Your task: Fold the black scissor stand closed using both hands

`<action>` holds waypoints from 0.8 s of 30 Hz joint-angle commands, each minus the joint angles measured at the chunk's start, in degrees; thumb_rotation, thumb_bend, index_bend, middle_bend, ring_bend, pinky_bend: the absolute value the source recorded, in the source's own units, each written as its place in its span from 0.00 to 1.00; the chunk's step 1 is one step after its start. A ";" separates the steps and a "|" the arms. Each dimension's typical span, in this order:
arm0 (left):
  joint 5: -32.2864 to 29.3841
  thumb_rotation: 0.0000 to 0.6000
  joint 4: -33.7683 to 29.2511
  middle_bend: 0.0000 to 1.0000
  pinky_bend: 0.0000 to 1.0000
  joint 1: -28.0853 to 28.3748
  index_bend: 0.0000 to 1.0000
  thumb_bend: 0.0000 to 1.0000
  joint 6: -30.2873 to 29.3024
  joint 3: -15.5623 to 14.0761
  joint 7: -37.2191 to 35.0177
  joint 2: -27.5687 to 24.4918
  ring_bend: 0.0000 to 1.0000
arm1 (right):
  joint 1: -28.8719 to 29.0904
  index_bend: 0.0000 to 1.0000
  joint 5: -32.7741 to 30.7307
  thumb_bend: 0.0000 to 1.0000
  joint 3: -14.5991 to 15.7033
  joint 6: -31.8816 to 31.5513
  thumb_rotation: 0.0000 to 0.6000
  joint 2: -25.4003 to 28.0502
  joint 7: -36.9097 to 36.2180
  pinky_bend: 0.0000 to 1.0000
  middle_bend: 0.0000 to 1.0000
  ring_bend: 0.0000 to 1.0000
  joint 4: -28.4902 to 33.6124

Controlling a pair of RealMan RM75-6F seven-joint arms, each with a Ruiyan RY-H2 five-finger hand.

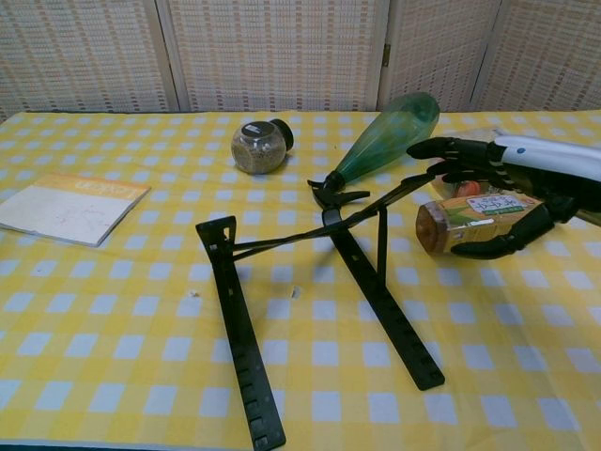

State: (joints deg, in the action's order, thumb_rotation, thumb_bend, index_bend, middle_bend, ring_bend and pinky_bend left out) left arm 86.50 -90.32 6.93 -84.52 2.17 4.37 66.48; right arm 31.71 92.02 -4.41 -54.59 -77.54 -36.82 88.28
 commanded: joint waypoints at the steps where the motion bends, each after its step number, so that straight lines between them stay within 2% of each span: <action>1: 0.00 1.00 0.12 0.03 0.00 -0.01 0.00 0.13 0.02 -0.02 -0.10 0.05 0.02 | 2.59 0.00 0.05 0.27 -0.19 0.55 1.00 -3.80 -8.55 0.00 0.00 0.00 -2.32; 16: 0.01 1.00 0.97 0.03 0.00 0.13 0.00 0.13 0.45 -0.10 -1.10 0.22 0.02 | 4.75 0.00 2.73 0.27 2.61 -3.52 1.00 -9.06 -27.22 0.00 0.00 0.00 -0.43; 24: -0.20 1.00 1.88 0.03 0.00 0.17 0.00 0.13 0.69 -0.04 -2.08 0.34 0.02 | 4.93 0.00 4.52 0.27 5.61 -4.85 1.00 -9.55 -28.69 0.00 0.00 0.00 3.12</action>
State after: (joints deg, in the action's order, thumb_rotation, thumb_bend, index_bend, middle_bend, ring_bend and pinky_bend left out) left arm 86.30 -88.48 7.09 -83.86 2.13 2.34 66.78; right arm 36.54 96.12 0.73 -59.24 -87.08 -65.68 90.93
